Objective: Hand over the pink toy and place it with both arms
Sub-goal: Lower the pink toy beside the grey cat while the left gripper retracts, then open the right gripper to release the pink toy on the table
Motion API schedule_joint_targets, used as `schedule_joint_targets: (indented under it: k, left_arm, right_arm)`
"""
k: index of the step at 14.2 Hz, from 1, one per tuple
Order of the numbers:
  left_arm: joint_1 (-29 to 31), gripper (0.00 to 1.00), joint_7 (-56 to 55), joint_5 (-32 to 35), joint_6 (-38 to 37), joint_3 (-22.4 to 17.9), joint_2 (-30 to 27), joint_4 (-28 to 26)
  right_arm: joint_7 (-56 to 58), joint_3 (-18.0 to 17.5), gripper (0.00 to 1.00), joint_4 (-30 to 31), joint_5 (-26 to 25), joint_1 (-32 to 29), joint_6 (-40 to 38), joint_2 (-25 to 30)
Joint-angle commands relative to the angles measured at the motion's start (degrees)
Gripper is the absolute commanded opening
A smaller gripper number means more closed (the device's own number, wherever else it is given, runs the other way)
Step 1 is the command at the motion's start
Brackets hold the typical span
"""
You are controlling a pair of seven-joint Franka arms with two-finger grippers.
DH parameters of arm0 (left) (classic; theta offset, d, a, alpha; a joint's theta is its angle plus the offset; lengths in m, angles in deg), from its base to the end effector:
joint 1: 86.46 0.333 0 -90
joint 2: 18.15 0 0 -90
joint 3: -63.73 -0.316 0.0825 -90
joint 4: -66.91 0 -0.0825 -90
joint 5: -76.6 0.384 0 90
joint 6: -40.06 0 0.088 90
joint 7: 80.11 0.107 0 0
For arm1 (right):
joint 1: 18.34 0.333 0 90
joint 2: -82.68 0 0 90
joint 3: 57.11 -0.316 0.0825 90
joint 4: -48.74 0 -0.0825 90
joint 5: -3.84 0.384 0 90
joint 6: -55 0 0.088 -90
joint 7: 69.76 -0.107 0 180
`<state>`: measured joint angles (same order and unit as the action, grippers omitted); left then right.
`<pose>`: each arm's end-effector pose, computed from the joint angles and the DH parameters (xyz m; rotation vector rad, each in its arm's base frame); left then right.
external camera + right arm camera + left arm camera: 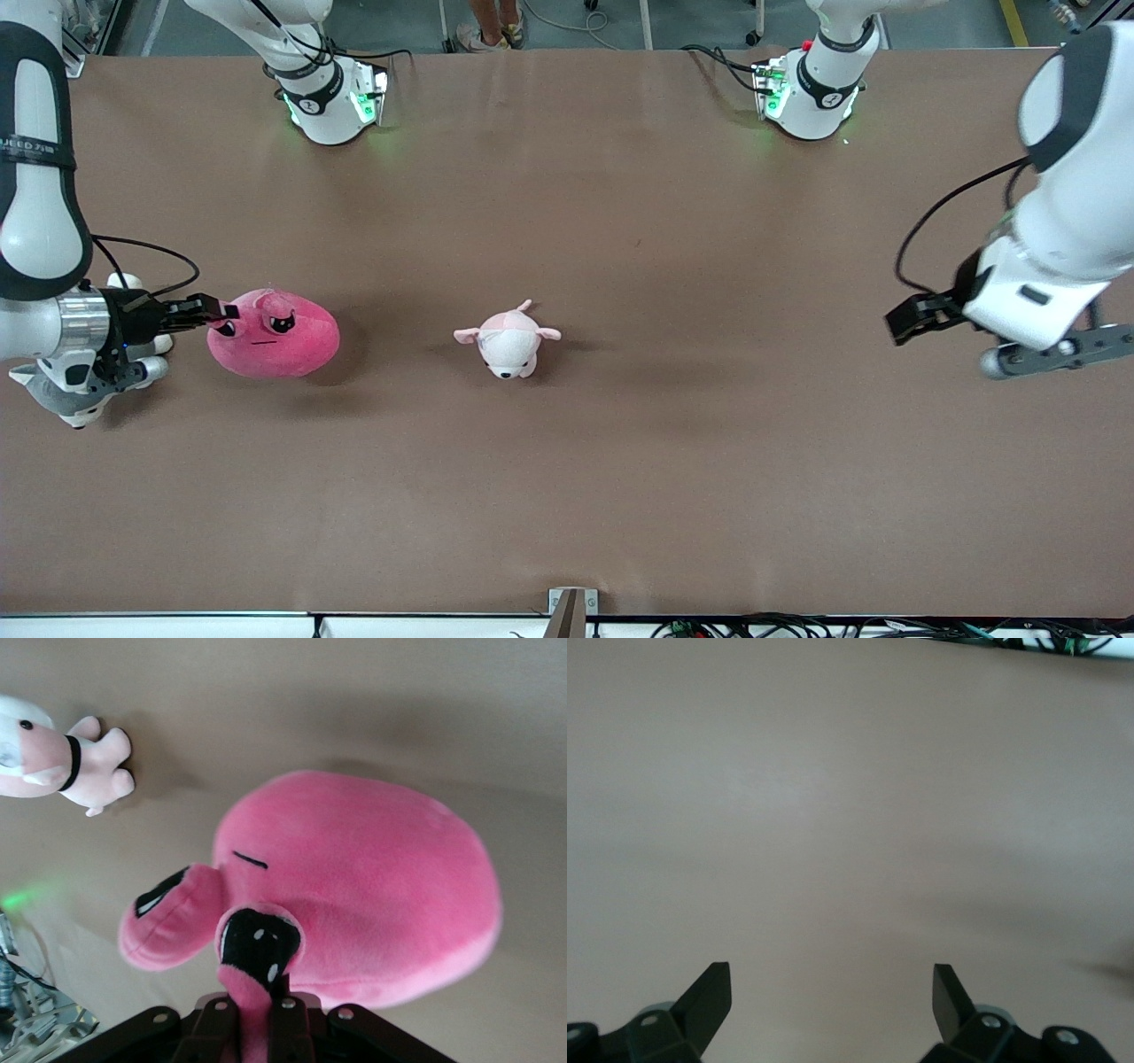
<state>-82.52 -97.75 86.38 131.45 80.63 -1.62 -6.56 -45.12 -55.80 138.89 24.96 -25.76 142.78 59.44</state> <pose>0.6342 -0.0976 0.5969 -3.0613 -0.1434 -0.0881 0.6207 -0.0534 0.3861 -2.6260 -0.2733 0.4352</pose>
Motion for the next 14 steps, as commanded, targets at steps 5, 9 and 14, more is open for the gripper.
schedule_joint_targets:
  k: [5,9,14]
  left_arm:
    - [2.31,1.00,14.19,-1.08,-3.50,-1.85,-9.74,-7.01]
    - [-1.99,1.00,16.41,-7.66,-3.68,-9.59,-18.18,-16.68]
    - [-6.39,1.00,12.72,-7.68,-4.82,-11.36,-23.47,-21.01]
  right_arm:
    - [2.34,-0.69,0.01,-0.50,1.73,-1.36,1.34,-2.95]
    - [3.49,-0.69,0.01,-0.41,1.64,-1.89,2.48,-4.27]
    - [3.49,-0.69,0.02,-0.24,1.82,-1.89,3.01,-5.41]
